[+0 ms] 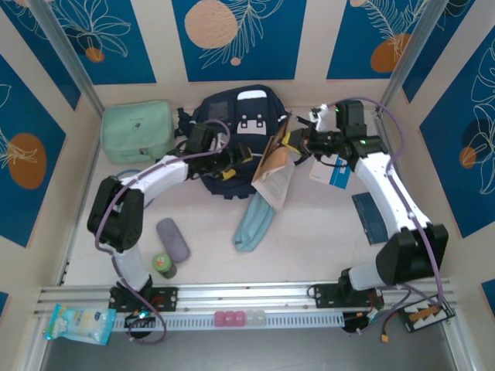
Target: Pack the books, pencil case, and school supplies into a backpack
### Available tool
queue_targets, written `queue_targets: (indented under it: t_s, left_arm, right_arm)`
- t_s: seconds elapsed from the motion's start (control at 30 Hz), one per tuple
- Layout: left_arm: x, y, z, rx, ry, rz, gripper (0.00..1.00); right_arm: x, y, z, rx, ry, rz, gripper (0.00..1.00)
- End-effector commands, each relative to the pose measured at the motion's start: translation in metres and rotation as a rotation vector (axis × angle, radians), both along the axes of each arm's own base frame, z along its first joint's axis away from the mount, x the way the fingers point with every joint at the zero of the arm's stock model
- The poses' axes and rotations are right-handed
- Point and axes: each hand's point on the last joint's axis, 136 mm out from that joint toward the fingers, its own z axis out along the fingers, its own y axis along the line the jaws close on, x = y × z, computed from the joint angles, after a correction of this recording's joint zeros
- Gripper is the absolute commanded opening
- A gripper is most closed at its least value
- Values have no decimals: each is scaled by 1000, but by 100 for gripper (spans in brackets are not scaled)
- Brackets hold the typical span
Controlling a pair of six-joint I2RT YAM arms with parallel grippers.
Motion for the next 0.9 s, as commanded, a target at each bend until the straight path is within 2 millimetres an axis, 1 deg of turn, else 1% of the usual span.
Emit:
queue_targets:
  t_s: [0.0, 0.07, 0.1, 0.17, 0.2, 0.27, 0.37, 0.47, 0.53, 0.6, 0.67, 0.73, 0.8, 0.87]
  left_arm:
    - [10, 28, 24, -66, -59, 77, 94]
    - [9, 49, 20, -50, -55, 129, 95]
    - [8, 56, 17, -40, -52, 145, 96]
    - [2, 63, 13, -17, -48, 143, 97]
    - [-1, 64, 10, -5, -41, 133, 97]
    - [-12, 61, 1, 12, -10, 104, 97]
    - [-33, 53, -18, 15, 43, 59, 97]
    - [-55, 46, -42, 31, 97, 22, 95]
    - [-65, 41, -51, 38, 113, 6, 95]
    - [-71, 32, -56, 31, 116, -21, 93]
    - [-76, 18, -58, 20, 115, -63, 90]
    - [-78, 6, -57, 3, 103, -95, 87]
    - [-77, -4, -56, -26, 96, -115, 81]
    - [-74, -13, -53, -70, 91, -126, 71]
  right_arm:
    - [12, 36, 14, 57, -62, 105, 0]
    - [17, 54, 4, 72, -41, 148, 0]
    - [17, 61, -2, 78, -28, 167, 0]
    - [17, 74, -22, 80, 14, 199, 0]
    - [16, 76, -33, 76, 41, 202, 0]
    - [16, 74, -67, 47, 116, 189, 0]
    - [15, 58, -117, -15, 228, 143, 0]
    - [14, 44, -148, -34, 302, 117, 0]
    - [13, 37, -161, -58, 334, 109, 0]
    - [12, 32, -172, -88, 353, 106, 0]
    - [12, 30, -178, -114, 364, 108, 0]
    - [13, 28, -179, -120, 363, 108, 0]
    - [13, 28, -179, -118, 361, 109, 2]
    - [13, 28, -180, -116, 363, 108, 6]
